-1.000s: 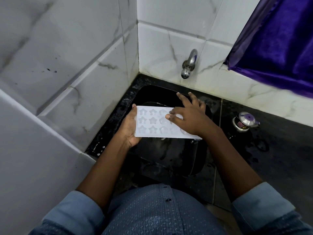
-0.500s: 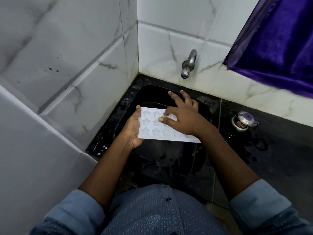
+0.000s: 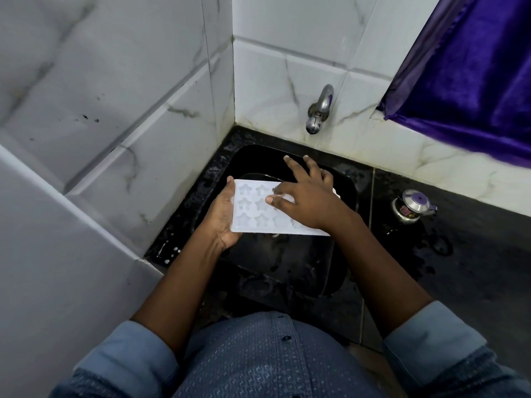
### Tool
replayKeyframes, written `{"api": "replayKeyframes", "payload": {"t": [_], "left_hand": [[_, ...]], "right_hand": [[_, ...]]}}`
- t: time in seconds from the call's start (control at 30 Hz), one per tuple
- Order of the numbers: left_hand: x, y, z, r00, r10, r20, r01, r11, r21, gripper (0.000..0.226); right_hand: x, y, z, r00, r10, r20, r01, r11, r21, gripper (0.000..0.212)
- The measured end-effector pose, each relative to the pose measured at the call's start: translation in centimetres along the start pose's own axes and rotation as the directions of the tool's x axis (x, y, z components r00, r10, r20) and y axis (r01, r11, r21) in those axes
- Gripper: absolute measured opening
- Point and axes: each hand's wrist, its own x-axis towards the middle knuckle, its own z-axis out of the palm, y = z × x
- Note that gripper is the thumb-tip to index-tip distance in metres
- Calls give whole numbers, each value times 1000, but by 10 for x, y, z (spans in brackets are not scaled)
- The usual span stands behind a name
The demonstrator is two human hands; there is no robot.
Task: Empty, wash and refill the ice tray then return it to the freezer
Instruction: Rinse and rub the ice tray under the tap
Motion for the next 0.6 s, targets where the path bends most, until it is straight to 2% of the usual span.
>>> {"api": "replayKeyframes", "payload": {"t": [0.27, 0.43, 0.6], "left_hand": [[2, 0, 1, 1000, 0, 28, 0, 1000, 27, 79], [4, 3, -3, 1000, 12, 17, -12, 1000, 7, 79], [4, 3, -2, 1000, 0, 32, 0, 1000, 11, 78]], "right_hand": [[5, -5, 0, 1000, -20, -5, 20, 1000, -21, 58], [6, -1, -4, 1000, 7, 7, -7, 1000, 3, 52], [10, -1, 0, 998, -58, -10, 57, 998, -31, 56]]}}
